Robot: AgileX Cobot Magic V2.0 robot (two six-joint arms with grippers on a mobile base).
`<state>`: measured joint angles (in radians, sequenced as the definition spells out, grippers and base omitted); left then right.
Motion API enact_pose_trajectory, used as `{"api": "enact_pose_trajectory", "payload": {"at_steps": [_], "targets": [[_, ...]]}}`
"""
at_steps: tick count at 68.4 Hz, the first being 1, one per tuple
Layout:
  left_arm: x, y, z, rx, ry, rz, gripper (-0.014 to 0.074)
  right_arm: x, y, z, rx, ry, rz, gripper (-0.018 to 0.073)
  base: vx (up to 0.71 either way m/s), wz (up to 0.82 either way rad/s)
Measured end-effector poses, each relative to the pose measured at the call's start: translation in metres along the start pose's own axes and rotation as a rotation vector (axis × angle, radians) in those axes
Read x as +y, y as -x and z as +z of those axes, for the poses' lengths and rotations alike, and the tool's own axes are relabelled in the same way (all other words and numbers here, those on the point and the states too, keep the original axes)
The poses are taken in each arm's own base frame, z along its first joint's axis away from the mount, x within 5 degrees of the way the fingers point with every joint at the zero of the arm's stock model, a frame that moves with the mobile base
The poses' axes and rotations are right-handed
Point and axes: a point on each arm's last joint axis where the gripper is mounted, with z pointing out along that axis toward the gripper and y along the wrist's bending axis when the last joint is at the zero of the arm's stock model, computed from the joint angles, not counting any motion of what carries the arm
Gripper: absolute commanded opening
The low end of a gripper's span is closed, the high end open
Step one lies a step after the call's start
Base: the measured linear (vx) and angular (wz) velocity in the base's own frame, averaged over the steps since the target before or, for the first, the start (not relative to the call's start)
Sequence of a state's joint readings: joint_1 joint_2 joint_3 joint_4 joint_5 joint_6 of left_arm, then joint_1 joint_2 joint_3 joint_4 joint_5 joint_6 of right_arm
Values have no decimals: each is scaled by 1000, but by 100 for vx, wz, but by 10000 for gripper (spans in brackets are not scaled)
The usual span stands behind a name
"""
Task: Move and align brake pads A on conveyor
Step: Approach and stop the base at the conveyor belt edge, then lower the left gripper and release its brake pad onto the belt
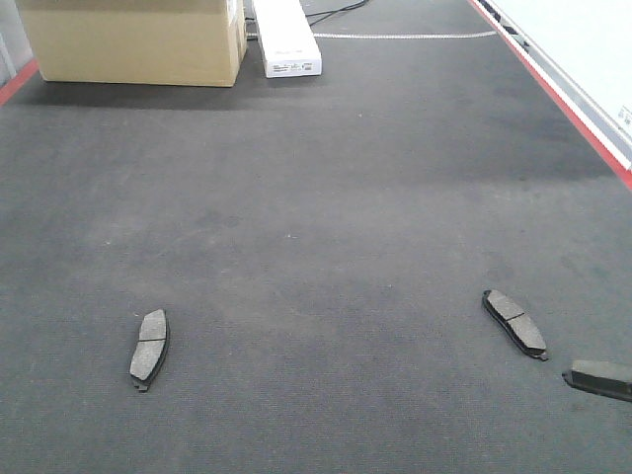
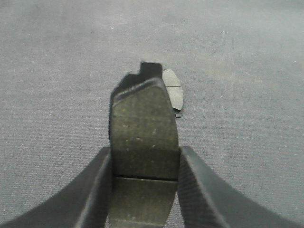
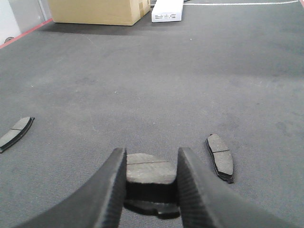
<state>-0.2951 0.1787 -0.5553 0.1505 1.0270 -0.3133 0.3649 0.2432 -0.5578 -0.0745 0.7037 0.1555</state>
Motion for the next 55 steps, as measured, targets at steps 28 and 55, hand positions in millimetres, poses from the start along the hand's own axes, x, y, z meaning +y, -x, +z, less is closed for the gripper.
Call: {"api": "enact_pose_trajectory", "payload": {"at_steps": [28,55], "targets": [[-1,0,0,0,-6,-24,-5,0,0,0,0,0,0,-4,0,0],[-31,32,74,191,-94,-76,6,0,0,0,0,0,0,-4,0,0]]}}
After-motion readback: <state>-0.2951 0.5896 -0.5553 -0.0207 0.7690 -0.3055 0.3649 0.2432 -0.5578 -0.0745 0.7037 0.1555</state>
